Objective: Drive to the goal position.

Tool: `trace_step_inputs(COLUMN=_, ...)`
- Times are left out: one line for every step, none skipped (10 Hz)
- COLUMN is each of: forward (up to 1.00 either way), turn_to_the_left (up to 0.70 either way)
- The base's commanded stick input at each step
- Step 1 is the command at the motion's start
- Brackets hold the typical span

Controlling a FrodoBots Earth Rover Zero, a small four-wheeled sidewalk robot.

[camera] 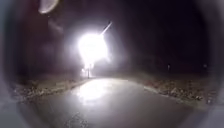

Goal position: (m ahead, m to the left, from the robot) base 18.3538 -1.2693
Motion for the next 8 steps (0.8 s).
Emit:
trace_step_inputs(forward=1.00, turn_to_the_left=0.00)
trace_step_inputs(forward=1.00, turn_to_the_left=0.00)
trace_step_inputs(forward=1.00, turn_to_the_left=0.00)
trace_step_inputs(forward=1.00, turn_to_the_left=0.00)
trace_step_inputs(forward=1.00, turn_to_the_left=0.00)
trace_step_inputs(forward=1.00, turn_to_the_left=0.00)
trace_step_inputs(forward=1.00, turn_to_the_left=0.00)
trace_step_inputs(forward=1.00, turn_to_the_left=0.00)
